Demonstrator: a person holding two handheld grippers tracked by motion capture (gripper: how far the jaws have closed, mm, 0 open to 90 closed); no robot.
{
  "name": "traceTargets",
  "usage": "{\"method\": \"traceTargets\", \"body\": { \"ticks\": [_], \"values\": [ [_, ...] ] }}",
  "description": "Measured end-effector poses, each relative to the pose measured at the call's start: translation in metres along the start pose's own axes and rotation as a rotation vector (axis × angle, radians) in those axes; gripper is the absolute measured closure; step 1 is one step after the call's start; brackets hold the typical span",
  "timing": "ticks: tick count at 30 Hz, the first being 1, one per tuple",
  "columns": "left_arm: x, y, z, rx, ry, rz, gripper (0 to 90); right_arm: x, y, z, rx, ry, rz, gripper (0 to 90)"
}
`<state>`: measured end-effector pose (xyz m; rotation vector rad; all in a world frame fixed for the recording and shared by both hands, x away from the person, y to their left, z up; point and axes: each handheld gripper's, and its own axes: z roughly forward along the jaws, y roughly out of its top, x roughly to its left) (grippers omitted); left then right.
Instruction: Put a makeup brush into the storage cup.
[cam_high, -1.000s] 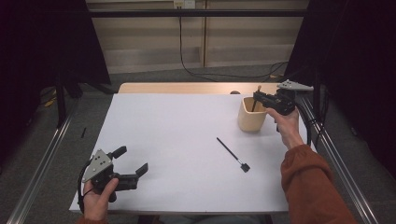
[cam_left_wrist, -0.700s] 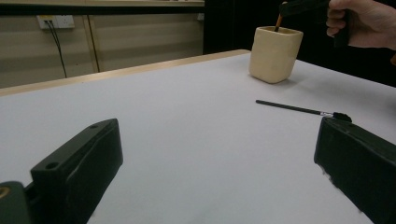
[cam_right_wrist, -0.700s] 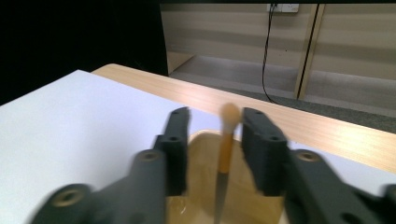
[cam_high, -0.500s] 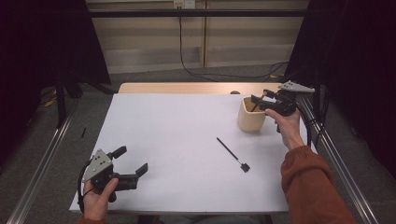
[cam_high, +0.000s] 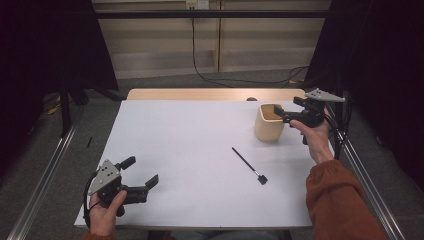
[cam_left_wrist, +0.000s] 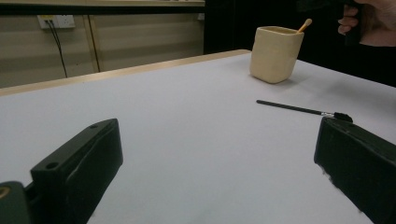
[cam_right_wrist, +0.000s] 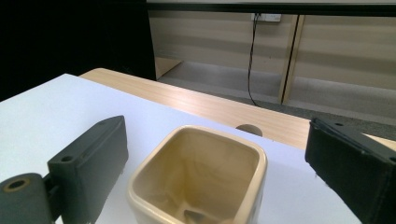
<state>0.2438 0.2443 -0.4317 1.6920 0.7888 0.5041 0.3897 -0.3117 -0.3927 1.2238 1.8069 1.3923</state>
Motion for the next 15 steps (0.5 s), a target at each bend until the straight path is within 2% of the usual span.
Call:
{"method": "traceTargets", "body": {
  "ticks": [15],
  "values": [
    [0.000, 0.000, 0.000, -0.001, 0.000, 0.003, 1.1, 0.007, -0.013, -0.027, -0.022, 0.021, 0.020, 3.8]
  ]
}}
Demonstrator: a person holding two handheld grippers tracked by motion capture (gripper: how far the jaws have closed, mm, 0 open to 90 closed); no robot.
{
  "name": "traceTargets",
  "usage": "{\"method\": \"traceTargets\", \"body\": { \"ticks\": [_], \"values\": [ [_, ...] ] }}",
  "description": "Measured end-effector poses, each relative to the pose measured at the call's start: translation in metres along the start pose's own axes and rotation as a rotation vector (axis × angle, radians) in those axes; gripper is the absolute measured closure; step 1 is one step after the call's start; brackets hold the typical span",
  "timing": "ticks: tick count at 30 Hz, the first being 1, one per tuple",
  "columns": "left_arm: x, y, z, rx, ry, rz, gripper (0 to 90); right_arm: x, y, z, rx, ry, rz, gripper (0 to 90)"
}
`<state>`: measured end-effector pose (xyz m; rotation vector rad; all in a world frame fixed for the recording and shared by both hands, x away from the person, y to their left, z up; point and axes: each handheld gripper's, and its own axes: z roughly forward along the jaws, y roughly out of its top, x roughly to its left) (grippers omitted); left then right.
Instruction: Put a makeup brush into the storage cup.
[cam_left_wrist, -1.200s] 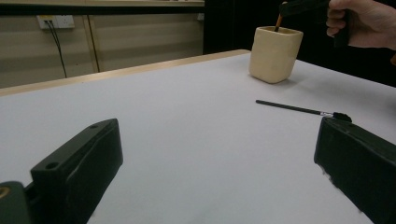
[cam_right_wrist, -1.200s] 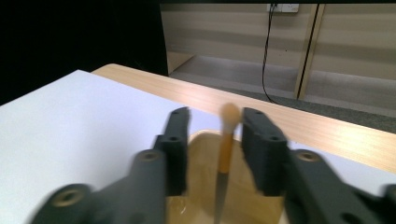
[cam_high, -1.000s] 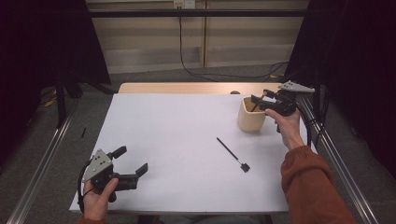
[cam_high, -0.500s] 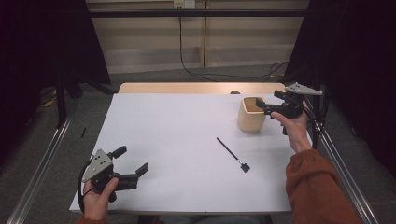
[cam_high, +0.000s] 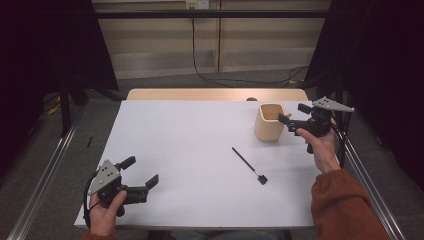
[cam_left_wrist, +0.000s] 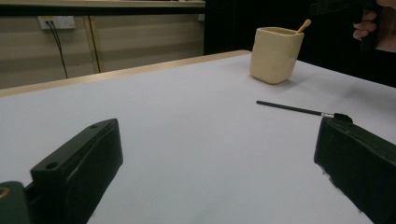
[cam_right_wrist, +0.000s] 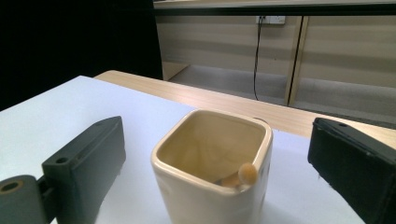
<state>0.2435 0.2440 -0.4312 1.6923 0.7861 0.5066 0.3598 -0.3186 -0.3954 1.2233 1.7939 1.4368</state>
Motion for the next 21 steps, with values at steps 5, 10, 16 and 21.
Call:
{"method": "traceTargets", "body": {
  "ticks": [5, 10, 16, 21],
  "values": [
    [0.000, 0.000, 0.000, -0.003, -0.001, -0.002, 1.1, 0.006, -0.004, -0.010, -0.004, 0.015, 0.004, 3.5],
    [0.000, 0.000, -0.001, -0.005, 0.012, -0.002, 1.2, 0.010, -0.010, -0.018, 0.005, 0.033, 0.007, 2.9],
    [0.002, 0.000, -0.001, -0.009, 0.018, -0.008, 1.4, 0.018, -0.015, -0.031, -0.013, 0.054, 0.010, 1.7],
    [0.000, 0.001, -0.001, -0.010, 0.013, -0.004, 1.4, 0.022, -0.017, -0.039, -0.006, 0.056, -0.004, 0.6]
  ]
}}
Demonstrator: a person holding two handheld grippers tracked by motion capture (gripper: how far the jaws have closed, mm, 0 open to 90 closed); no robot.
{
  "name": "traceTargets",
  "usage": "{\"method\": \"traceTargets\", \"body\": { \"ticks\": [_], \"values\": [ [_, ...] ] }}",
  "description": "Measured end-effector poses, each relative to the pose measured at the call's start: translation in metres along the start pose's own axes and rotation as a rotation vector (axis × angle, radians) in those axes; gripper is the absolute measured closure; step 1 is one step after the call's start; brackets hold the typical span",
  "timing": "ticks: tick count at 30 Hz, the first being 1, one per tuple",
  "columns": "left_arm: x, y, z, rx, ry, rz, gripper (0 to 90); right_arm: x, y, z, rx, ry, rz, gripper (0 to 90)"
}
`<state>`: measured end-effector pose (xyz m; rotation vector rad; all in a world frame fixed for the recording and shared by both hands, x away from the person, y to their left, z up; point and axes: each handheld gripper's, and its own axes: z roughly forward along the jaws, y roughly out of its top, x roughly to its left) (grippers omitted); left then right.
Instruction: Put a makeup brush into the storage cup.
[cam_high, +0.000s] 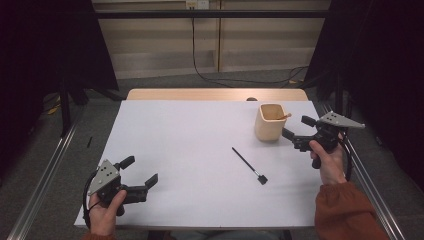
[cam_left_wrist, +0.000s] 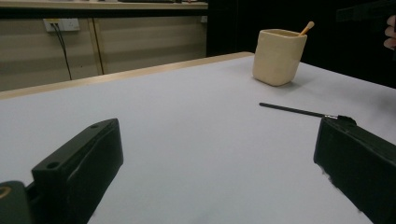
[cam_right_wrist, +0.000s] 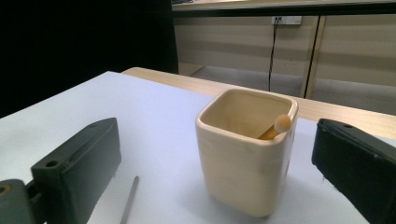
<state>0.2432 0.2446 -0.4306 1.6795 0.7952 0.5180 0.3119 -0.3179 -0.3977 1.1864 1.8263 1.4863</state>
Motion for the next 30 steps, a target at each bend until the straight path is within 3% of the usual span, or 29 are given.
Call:
{"method": "traceTargets", "body": {
  "ticks": [8, 14, 30],
  "values": [
    [0.000, 0.000, -0.001, -0.001, 0.002, 0.004, 1.4, 0.011, -0.005, -0.012, 0.002, 0.029, -0.002, 0.6],
    [0.002, 0.000, -0.003, -0.010, 0.032, -0.011, 1.3, 0.018, -0.012, -0.024, 0.018, 0.021, 0.003, 0.5],
    [0.000, -0.002, -0.008, -0.007, 0.020, -0.008, 1.2, 0.039, -0.042, -0.051, 0.037, 0.016, -0.002, 1.8]
  ]
}}
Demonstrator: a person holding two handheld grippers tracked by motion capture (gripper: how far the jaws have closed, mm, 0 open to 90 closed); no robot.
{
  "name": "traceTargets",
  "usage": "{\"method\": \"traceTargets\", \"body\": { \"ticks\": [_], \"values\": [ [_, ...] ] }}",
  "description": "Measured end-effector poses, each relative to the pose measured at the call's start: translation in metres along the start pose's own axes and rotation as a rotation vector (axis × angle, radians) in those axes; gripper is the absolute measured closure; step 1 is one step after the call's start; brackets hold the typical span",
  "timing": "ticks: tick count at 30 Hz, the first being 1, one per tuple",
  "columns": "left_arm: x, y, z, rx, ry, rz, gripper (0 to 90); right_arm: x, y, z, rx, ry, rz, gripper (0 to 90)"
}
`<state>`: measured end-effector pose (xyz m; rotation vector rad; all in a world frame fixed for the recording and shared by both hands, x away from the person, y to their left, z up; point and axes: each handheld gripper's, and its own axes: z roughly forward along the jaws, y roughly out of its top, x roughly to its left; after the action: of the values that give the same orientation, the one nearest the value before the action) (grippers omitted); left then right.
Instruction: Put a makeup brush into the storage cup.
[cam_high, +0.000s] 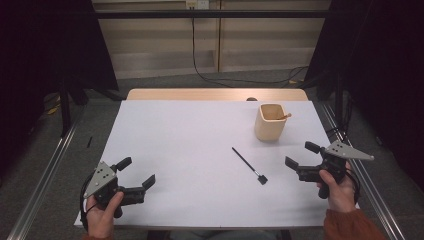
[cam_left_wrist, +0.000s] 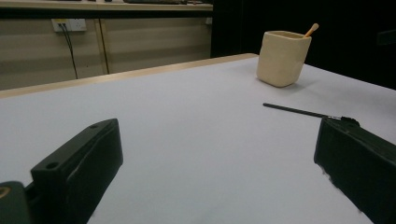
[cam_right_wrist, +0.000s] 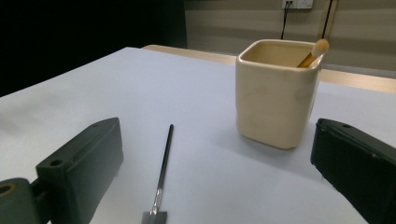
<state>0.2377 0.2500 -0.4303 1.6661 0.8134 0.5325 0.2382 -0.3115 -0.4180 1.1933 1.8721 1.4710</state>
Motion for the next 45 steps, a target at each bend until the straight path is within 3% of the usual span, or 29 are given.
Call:
{"method": "traceTargets", "body": {
  "ticks": [5, 14, 22, 29, 39, 45],
  "values": [
    [-0.001, 0.000, -0.003, -0.006, 0.010, 0.000, 1.2, 0.007, -0.011, -0.011, -0.012, -0.007, -0.012, 2.4],
    [0.000, -0.003, -0.014, -0.013, 0.029, -0.019, 1.1, 0.009, -0.026, -0.023, 0.017, -0.022, 0.008, 2.4],
    [0.000, -0.002, -0.011, -0.009, 0.021, -0.003, 1.1, 0.009, -0.026, -0.024, 0.014, -0.004, 0.000, 2.4],
    [0.000, -0.002, -0.012, -0.010, 0.017, 0.006, 1.1, 0.009, -0.025, -0.019, 0.023, 0.009, 0.015, 2.4],
    [-0.003, -0.001, -0.010, -0.003, 0.014, 0.007, 1.2, 0.014, -0.017, -0.007, 0.019, 0.064, -0.026, 3.9],
    [-0.001, -0.001, -0.009, 0.003, 0.013, 0.006, 1.1, 0.016, -0.011, 0.005, 0.044, 0.101, -0.064, 3.7]
  ]
}}
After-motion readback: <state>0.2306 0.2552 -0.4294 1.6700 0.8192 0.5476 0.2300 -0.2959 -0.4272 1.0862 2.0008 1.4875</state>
